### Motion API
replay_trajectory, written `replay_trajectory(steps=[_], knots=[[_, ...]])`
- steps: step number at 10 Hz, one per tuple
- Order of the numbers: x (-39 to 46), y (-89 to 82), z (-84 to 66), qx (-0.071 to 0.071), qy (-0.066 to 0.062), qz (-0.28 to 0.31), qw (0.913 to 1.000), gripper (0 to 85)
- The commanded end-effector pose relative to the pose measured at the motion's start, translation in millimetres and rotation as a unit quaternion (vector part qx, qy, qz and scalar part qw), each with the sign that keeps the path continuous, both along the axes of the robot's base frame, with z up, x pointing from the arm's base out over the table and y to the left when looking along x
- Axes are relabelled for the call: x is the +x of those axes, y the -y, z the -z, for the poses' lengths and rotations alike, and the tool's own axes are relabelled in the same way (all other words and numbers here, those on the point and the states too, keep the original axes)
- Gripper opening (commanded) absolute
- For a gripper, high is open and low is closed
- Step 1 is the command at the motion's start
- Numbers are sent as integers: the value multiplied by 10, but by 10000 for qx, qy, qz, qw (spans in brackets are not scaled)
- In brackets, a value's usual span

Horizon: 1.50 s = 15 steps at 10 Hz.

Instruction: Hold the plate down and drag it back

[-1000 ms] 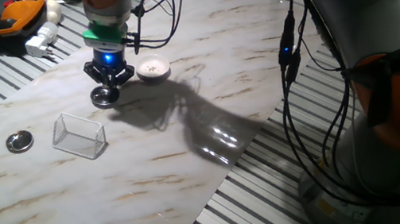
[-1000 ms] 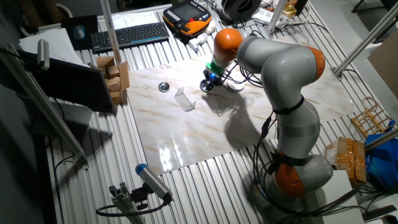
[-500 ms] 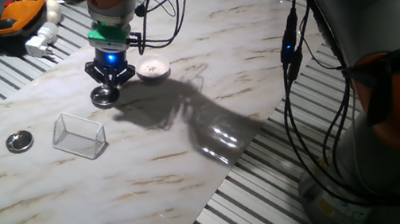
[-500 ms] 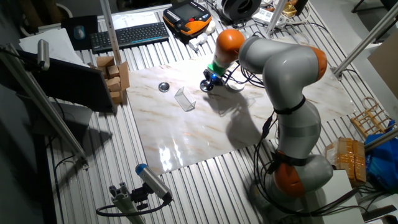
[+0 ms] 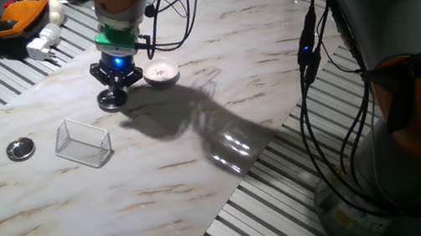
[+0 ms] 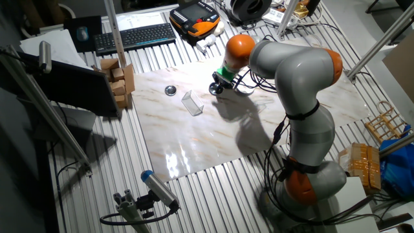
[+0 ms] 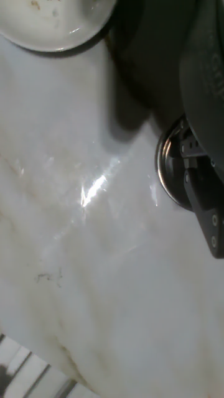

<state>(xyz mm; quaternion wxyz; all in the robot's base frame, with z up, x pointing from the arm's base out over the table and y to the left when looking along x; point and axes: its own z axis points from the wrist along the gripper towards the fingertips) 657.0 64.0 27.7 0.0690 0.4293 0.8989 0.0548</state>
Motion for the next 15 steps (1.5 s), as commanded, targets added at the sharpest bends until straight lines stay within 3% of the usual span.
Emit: replay_trajectory(steps=[1, 8, 15], knots=[[12, 32, 2, -23, 1, -16, 10000, 0], [62, 249, 81, -158, 119, -118, 9997, 0], [159, 469, 26, -237, 205, -207, 9993, 0]])
